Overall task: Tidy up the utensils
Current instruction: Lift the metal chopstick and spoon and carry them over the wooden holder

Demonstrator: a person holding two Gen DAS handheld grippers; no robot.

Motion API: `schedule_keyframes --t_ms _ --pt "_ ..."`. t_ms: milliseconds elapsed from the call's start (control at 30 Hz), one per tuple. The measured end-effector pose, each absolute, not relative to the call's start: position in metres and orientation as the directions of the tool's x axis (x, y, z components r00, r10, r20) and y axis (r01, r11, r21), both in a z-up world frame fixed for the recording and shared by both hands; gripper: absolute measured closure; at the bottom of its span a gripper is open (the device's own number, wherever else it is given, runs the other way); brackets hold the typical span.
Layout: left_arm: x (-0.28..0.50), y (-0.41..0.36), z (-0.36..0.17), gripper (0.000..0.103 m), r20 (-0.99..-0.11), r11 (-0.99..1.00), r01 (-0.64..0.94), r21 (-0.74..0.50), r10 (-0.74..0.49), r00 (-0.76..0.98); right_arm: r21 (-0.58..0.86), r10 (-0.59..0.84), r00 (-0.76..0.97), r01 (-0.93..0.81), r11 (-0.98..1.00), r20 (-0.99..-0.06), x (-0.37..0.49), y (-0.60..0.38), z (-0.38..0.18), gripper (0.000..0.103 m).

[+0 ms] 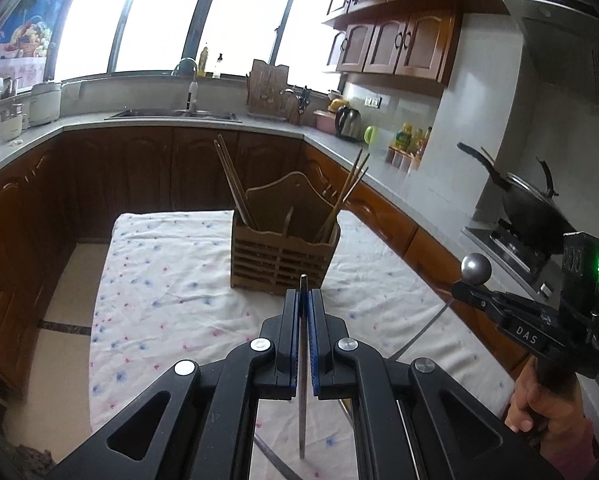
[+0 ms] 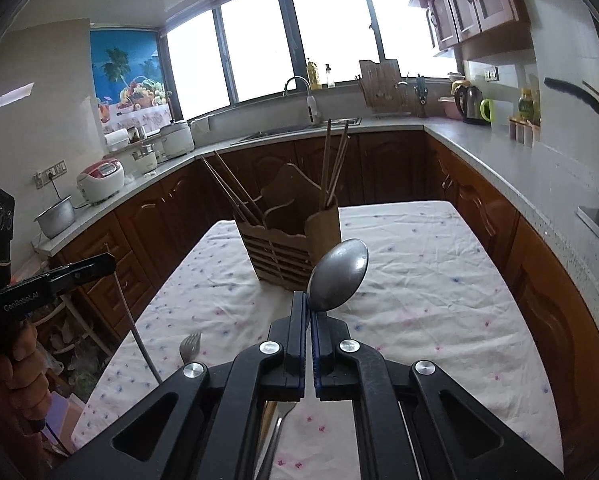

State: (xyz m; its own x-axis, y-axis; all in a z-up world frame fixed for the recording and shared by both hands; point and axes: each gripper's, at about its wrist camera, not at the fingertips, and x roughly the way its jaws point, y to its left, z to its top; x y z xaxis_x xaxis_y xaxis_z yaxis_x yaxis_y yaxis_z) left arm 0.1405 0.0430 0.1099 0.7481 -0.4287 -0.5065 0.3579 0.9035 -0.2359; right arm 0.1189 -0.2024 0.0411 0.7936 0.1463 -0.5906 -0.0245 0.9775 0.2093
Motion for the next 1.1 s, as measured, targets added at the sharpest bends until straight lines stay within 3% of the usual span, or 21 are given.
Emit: schedule_keyframes --t_ms 667,1100 --pt "0.153 0.061 0.124 0.101 -0.428 0.909 0.331 -0.254 -0.412 0.804 0.196 0.139 0.836 -0.039 0.98 -0.531 0.131 -0.203 0.062 0.101" --pt "0.186 0.064 0.14 0.101 -0.332 0.911 0.325 -0.254 -0.398 0.855 0.151 0.111 0.863 -0.041 0.988 -0.492 0.158 -0.202 0.08 0.101"
